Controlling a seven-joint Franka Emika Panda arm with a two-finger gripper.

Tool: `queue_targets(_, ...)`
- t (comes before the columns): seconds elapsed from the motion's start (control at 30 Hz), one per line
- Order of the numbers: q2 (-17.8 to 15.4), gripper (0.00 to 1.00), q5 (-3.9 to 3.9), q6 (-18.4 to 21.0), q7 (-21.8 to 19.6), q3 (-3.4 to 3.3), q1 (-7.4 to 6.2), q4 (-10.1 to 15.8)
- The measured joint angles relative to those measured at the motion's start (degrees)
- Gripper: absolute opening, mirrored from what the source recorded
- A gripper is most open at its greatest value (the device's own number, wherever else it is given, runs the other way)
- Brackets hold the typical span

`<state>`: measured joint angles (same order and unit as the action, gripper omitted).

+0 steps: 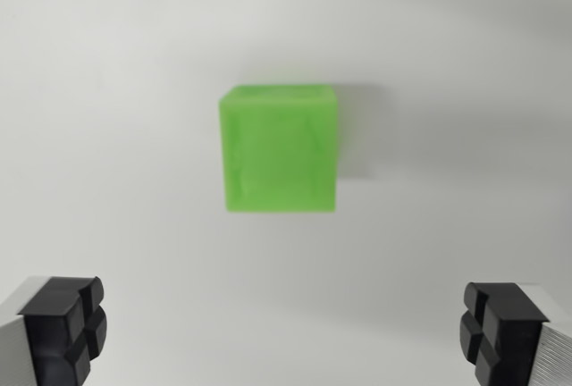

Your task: Stack cube

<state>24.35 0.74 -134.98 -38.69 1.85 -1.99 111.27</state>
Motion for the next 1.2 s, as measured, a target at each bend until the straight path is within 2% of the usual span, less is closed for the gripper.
queue_targets(0.13,1.84,1.00,0.13,-1.69,0.52,0.08,-0.42,-0.41)
queue_targets(0.7,9.29,1.00,0.33,-8.97,0.58,-0.17,-0.54,-0.63)
queue_targets(1.2,15.04,1.00,0.38,-13.27,0.58,-0.51,-0.84,-2.04)
